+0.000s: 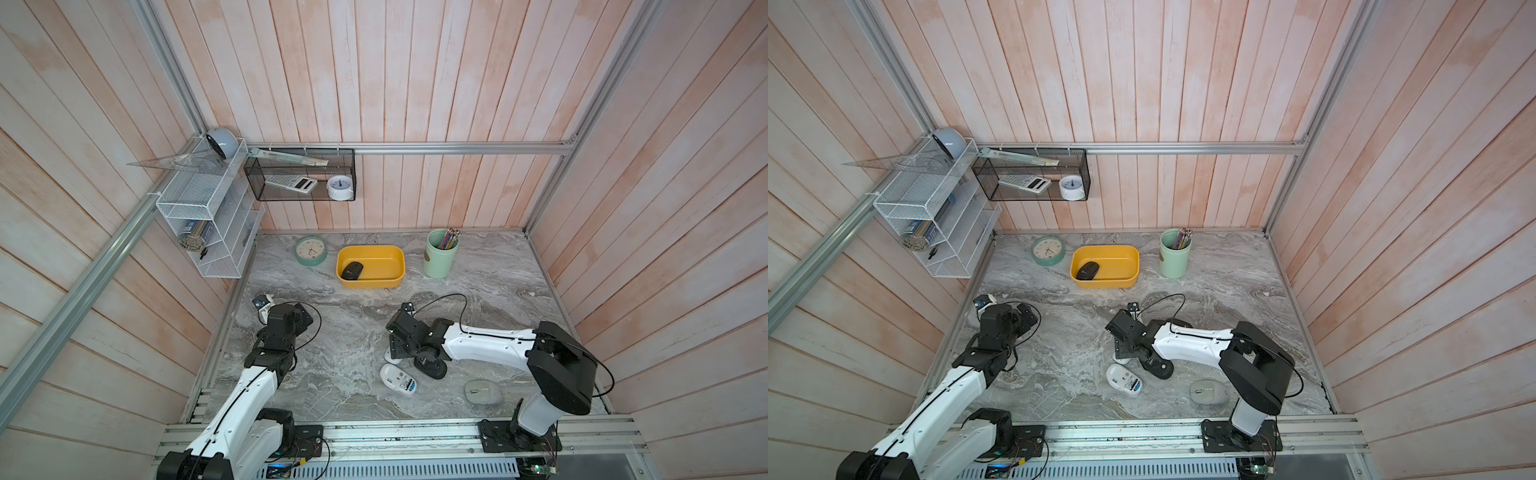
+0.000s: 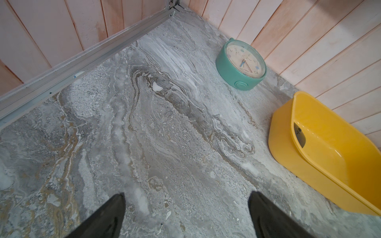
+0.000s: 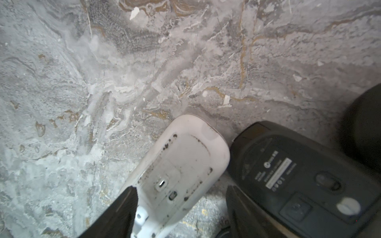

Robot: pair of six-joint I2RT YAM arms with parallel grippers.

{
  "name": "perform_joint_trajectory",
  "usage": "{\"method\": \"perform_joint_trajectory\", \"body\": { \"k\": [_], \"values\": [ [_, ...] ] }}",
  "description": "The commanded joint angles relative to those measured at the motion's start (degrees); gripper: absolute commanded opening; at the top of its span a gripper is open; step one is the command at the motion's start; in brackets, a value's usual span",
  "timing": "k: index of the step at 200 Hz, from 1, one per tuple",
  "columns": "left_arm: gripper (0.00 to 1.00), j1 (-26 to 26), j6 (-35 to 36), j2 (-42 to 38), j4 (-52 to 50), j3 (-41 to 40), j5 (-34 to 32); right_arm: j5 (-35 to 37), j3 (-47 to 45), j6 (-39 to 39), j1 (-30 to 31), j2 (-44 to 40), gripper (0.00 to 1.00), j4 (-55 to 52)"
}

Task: Put the mouse in the storage box
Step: Pick up the mouse from the center of the board.

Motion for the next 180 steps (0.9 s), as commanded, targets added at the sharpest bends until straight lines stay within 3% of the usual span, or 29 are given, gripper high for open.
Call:
{"method": "perform_joint_trajectory", "body": {
  "k": [1, 48, 156, 180],
  "values": [
    [0.99, 0.25, -0.40, -0.26, 1.39, 0.51, 0.31, 0.98, -0.70, 3.55, -0.72, 0.38, 0.73, -1.84],
    [0.99, 0.31, -0.49, 0.13, 1.11, 0.77, 0.22, -3.82, 3.58, 1.46, -1.58, 5.88, 0.72, -3.36],
    [1.00, 0.21, -0.40, -0.80, -0.04, 1.24, 0.05, -6.12, 7.64, 1.41, -2.20, 10.49, 0.69, -2.87],
    [1.00, 0.26, -0.44, -1.05, -0.35, 1.33, 0.04, -12.28, 5.37, 3.64, -3.95, 11.23, 0.70, 2.89]
  ]
}}
